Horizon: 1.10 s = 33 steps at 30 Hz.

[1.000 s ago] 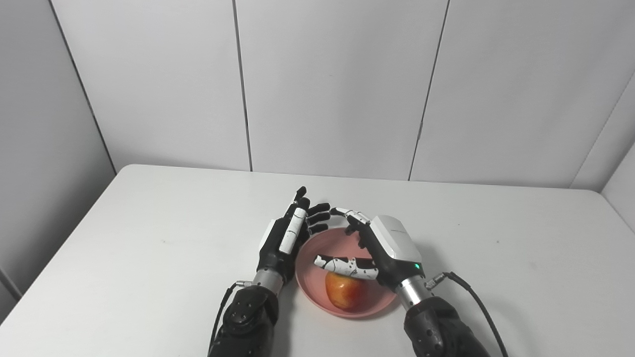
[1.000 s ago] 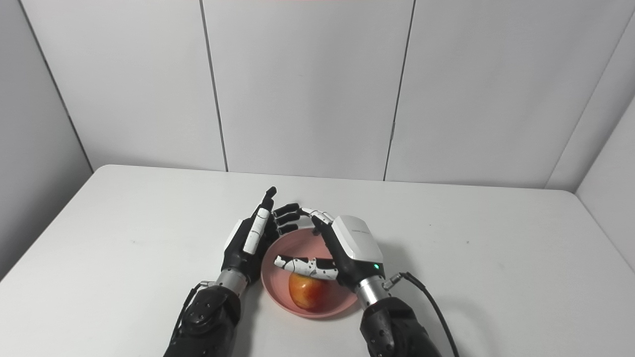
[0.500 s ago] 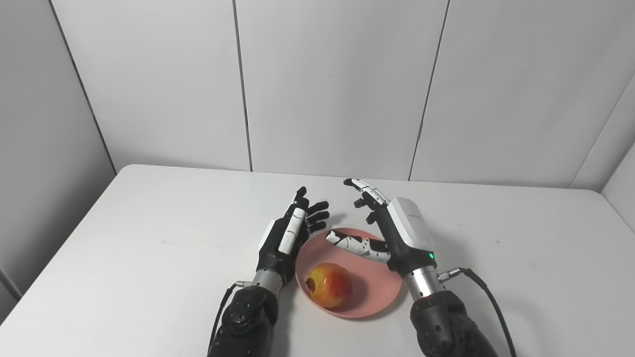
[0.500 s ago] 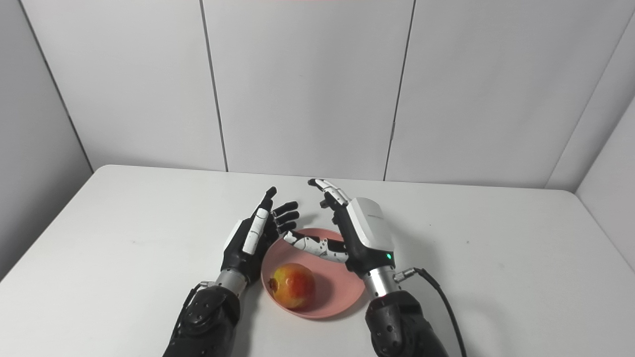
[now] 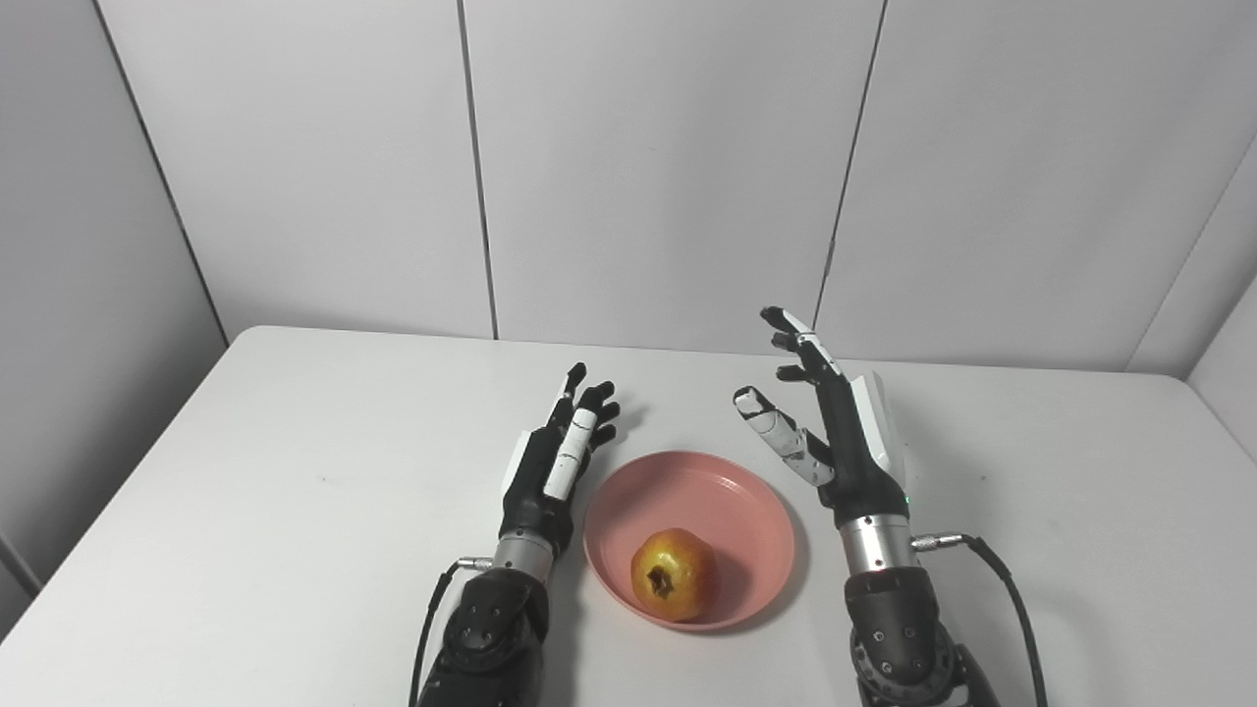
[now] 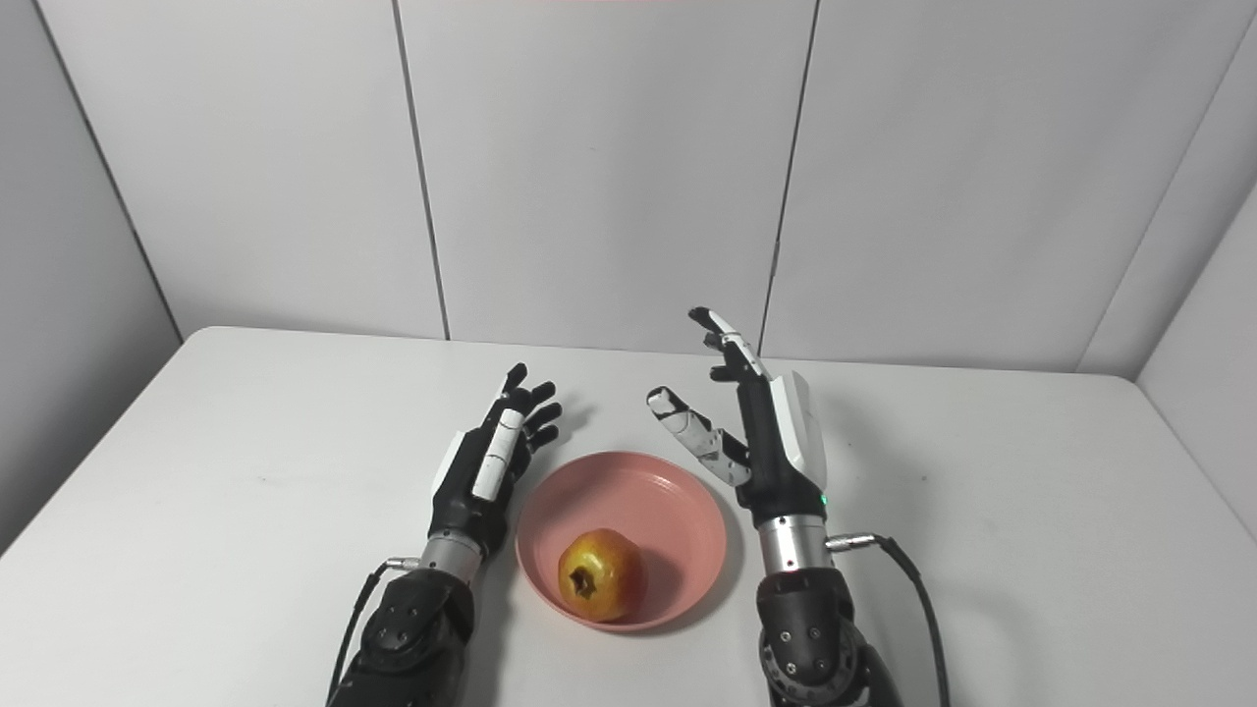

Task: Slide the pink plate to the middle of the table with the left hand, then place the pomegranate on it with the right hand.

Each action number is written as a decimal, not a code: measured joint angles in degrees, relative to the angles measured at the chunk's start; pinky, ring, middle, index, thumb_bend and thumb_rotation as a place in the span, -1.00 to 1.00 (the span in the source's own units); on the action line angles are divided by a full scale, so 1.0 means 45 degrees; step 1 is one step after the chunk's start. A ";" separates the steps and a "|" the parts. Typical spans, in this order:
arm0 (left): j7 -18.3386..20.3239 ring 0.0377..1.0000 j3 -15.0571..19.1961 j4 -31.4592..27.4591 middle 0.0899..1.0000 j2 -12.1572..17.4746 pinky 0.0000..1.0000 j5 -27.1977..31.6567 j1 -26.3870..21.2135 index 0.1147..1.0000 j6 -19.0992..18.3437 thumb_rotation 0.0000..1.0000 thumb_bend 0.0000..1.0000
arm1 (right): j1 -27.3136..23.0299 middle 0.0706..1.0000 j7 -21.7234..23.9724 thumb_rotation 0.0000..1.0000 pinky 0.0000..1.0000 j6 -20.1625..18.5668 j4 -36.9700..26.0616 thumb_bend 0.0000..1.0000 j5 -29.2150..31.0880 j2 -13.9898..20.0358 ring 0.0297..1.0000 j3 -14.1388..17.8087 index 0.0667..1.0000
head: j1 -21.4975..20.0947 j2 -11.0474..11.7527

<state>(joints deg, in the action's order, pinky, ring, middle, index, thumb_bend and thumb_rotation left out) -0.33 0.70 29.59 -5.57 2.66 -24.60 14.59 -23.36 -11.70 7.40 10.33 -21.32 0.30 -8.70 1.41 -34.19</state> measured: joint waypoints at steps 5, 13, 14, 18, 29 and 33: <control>-0.1426 1.00 -0.0231 0.0091 1.00 0.0005 1.00 -0.1661 0.0022 1.00 0.1140 0.99 0.54 | 0.0002 0.80 0.0402 1.00 0.87 0.0319 0.0823 0.80 0.2399 -0.0422 0.82 0.1012 0.79 | 0.0000 -0.0019; -0.3137 1.00 -0.0332 0.0085 1.00 -0.0017 1.00 -0.3132 0.0034 1.00 0.1307 1.00 0.54 | 0.0055 0.81 0.0571 1.00 0.88 0.0306 0.1640 0.78 0.4102 -0.0746 0.81 0.1934 0.82 | -0.0019 -0.0039; -0.3152 1.00 -0.0339 0.0051 1.00 -0.0012 1.00 -0.3129 0.0045 1.00 0.1248 1.00 0.54 | 0.0069 0.82 0.0591 1.00 0.90 0.0306 0.1797 0.75 0.4225 -0.0746 0.83 0.1951 0.82 | 0.0000 -0.0058; -0.2954 1.00 -0.0355 -0.0188 1.00 -0.0013 1.00 -0.3067 0.0149 1.00 0.0434 1.00 0.57 | 0.0068 0.82 0.0680 1.00 0.95 0.0307 0.2429 0.64 0.4381 -0.0710 0.84 0.1975 0.81 | -0.0019 -0.0097; -0.2667 1.00 0.0019 -0.0370 1.00 -0.0113 1.00 -0.1832 0.0238 1.00 -0.0776 0.95 0.62 | 0.0035 0.89 0.1320 1.00 1.00 0.0293 0.3252 0.63 0.4427 -0.0416 0.92 0.1835 0.82 | -0.0039 -0.0156; -0.2405 1.00 0.0039 -0.0402 1.00 -0.0107 1.00 -0.1488 0.0232 1.00 -0.1486 0.99 0.71 | -0.0041 0.90 0.1340 1.00 1.00 0.0305 0.3416 0.66 0.4201 -0.0313 0.92 0.1721 0.84 | -0.0039 -0.0176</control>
<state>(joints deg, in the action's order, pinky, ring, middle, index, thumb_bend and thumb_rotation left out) -11.15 0.88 27.78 -6.05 -4.04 -23.56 7.90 -23.54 -5.67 8.78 25.71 -2.42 -1.10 -0.96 1.23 -34.98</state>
